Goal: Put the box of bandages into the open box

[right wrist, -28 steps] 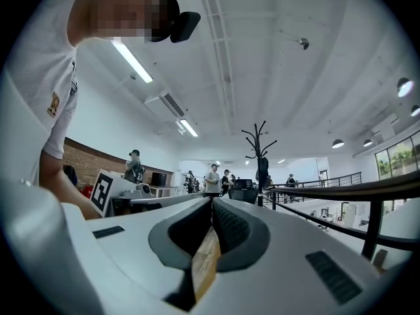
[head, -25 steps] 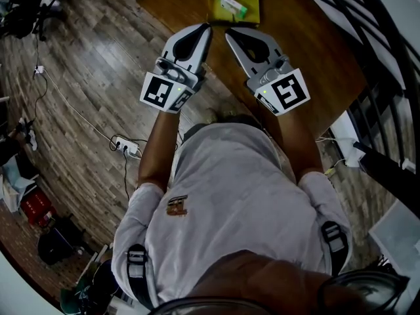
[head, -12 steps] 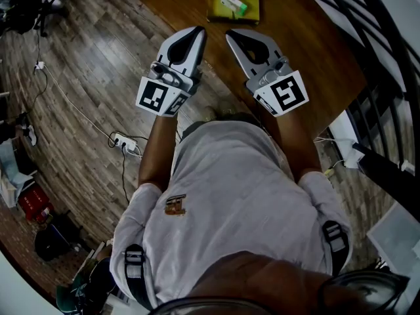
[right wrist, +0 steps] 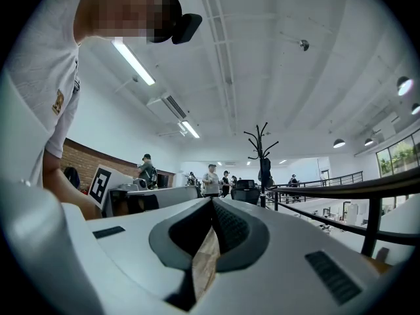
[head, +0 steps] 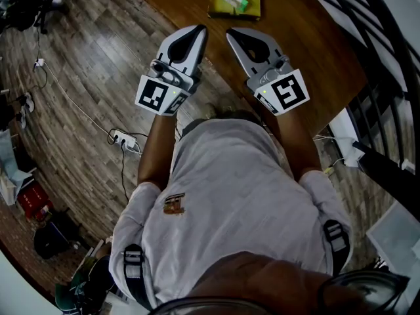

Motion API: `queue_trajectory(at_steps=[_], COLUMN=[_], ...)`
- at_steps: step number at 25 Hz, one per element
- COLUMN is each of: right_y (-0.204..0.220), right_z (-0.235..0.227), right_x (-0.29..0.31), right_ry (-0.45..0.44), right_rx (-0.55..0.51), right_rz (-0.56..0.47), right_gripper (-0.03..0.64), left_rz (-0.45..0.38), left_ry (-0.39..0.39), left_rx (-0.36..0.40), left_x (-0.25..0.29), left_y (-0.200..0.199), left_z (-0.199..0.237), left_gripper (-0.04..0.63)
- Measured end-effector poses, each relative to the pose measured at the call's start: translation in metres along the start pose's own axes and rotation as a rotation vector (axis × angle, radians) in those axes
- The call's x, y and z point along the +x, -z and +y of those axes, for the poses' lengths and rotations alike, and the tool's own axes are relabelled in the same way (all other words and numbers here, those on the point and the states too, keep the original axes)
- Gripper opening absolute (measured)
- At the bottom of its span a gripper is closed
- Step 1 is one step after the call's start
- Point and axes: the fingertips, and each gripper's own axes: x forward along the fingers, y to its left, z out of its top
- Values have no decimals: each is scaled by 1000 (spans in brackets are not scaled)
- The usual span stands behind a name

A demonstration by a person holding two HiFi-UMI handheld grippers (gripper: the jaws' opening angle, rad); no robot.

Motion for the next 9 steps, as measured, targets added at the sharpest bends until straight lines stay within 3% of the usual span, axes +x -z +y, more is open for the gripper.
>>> queue_trajectory(at_steps=[9], right_y=[-9], right_z=[5], right_x=[6], right_ry=[10], right_rx=[5], right_rz=[-32], right_gripper=[32], left_rz=[3], left_ry=[7], left_rx=[-6], left_x=[-4], left_y=[-3], left_z=[3], left_gripper=[15])
